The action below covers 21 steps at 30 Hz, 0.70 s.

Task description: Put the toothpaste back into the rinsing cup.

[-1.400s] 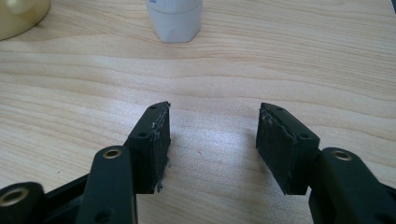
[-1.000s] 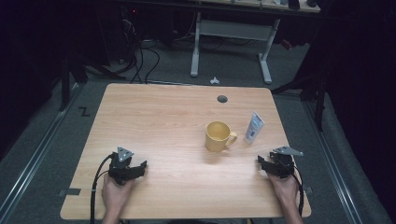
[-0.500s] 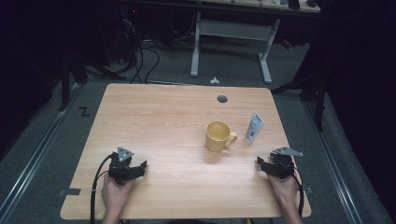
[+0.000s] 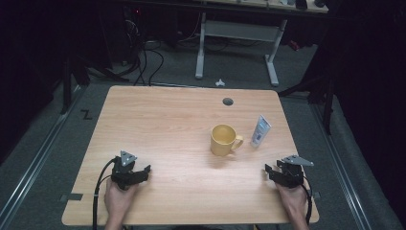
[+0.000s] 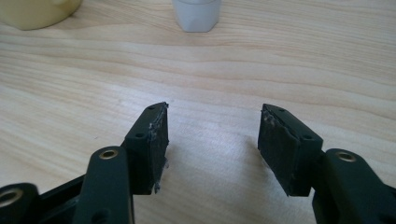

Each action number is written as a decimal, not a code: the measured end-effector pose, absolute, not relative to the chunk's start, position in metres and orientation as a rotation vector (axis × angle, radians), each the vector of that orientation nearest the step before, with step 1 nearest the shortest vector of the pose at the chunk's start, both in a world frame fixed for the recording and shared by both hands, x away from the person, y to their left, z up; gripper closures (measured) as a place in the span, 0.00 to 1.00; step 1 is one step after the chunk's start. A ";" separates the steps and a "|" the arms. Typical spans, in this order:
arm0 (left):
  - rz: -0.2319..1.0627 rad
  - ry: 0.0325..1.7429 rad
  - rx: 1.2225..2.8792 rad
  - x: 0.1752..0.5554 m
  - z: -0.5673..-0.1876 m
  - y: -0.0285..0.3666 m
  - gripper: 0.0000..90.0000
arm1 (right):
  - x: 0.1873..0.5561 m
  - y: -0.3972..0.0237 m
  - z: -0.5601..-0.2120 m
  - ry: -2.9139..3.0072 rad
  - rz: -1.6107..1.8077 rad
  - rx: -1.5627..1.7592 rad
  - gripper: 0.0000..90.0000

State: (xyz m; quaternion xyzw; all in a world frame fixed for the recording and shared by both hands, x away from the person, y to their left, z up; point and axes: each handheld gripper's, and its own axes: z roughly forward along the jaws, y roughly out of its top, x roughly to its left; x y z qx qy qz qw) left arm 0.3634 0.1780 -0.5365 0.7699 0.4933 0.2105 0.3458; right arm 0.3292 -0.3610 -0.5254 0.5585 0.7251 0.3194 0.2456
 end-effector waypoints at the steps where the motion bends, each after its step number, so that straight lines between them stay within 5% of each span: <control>1: 0.546 1.280 1.998 0.363 -0.536 0.178 0.27 | 0.328 -0.361 -0.525 1.982 0.872 1.522 0.49; 21: 0.547 1.281 1.998 0.363 -0.536 0.178 0.28 | 0.321 -0.342 -0.517 1.998 0.921 1.471 0.49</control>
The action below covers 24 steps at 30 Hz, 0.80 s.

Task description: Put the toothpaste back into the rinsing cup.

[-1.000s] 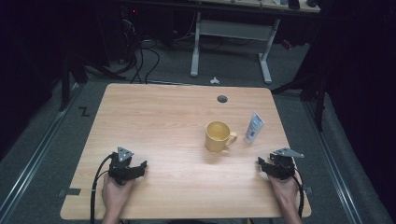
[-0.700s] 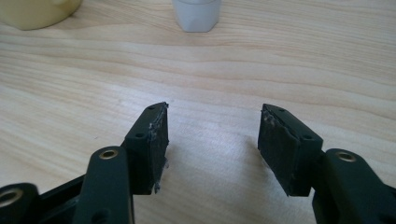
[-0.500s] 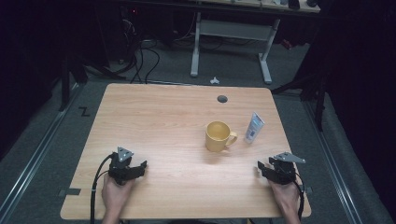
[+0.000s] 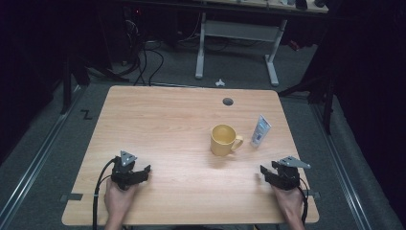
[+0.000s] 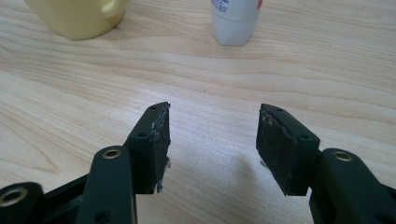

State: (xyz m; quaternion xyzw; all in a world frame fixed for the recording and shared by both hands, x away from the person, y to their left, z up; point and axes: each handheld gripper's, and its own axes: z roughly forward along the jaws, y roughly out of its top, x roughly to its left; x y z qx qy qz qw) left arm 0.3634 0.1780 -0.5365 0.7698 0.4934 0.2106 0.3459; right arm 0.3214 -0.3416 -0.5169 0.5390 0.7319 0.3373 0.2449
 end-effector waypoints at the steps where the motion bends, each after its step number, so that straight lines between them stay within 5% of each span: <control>1: 0.546 1.281 1.998 0.363 -0.536 0.178 0.28 | 0.322 -0.341 -0.516 2.000 0.920 1.469 0.49; 24: 0.548 1.283 1.997 0.363 -0.536 0.178 0.27 | 0.340 -0.336 -0.487 1.948 1.016 1.477 0.51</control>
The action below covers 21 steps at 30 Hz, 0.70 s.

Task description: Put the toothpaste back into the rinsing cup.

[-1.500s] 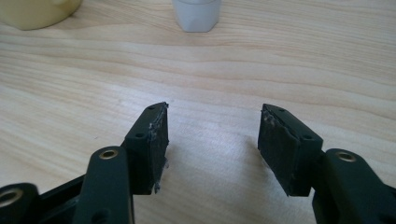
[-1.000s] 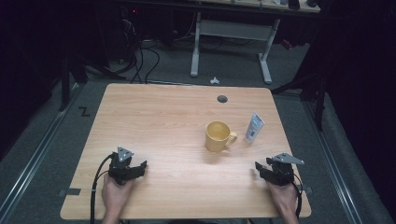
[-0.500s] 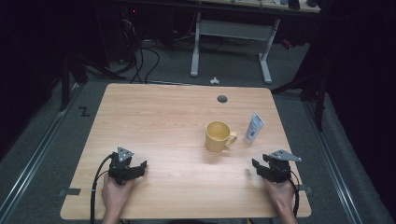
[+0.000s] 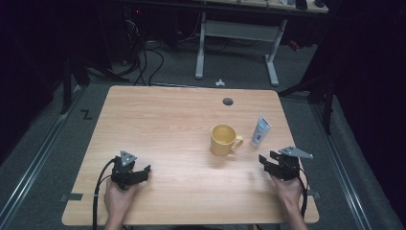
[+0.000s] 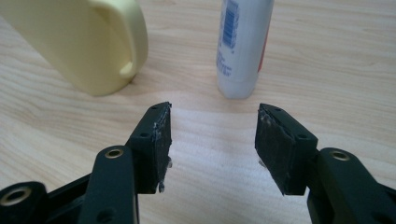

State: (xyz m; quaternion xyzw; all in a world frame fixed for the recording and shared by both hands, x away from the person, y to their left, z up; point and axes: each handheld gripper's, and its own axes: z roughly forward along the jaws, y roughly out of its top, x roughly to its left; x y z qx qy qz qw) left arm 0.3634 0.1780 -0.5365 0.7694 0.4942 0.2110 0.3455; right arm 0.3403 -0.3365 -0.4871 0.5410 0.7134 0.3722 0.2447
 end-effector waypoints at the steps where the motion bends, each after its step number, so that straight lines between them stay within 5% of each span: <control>1: 0.548 1.283 1.998 0.363 -0.536 0.178 0.27 | 0.342 -0.337 -0.486 1.941 1.021 1.476 0.51; 21: 0.547 1.281 1.999 0.363 -0.536 0.178 0.27 | 0.365 -0.336 -0.467 1.905 1.016 1.476 0.52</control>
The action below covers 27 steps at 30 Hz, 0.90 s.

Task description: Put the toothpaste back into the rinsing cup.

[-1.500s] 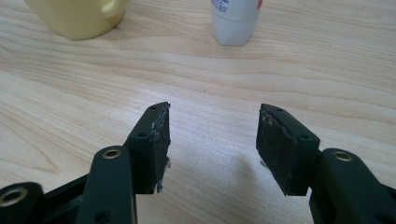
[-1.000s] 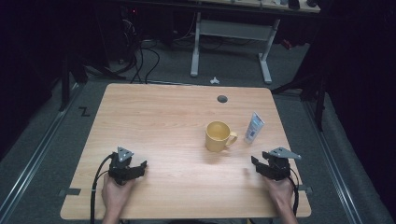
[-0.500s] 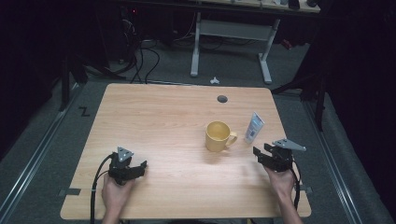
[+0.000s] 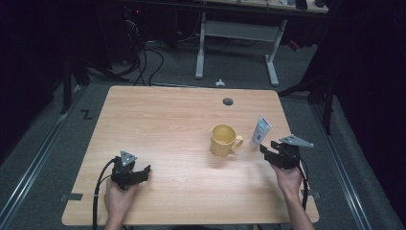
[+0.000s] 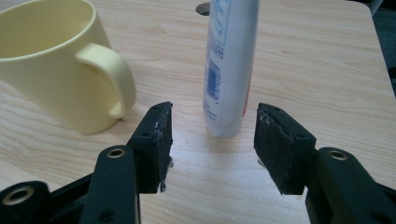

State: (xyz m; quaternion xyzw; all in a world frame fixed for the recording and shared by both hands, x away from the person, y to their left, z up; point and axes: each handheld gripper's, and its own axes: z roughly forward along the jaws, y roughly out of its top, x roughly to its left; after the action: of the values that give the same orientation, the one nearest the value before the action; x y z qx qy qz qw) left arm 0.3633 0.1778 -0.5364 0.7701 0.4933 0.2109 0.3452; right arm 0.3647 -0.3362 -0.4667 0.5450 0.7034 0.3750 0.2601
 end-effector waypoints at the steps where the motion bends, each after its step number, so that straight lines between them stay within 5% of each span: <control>1: 0.546 1.280 2.000 0.363 -0.536 0.178 0.27 | 0.366 -0.337 -0.466 1.905 1.016 1.477 0.52; 27: 0.546 1.280 2.001 0.363 -0.536 0.178 0.27 | 0.392 -0.343 -0.455 1.865 1.051 1.495 0.44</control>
State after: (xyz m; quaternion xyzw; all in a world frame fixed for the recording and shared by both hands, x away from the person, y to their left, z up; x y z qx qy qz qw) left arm 0.3633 0.1778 -0.5364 0.7705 0.4931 0.2102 0.3450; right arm 0.3916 -0.3429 -0.4549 0.5525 0.6894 0.3883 0.2621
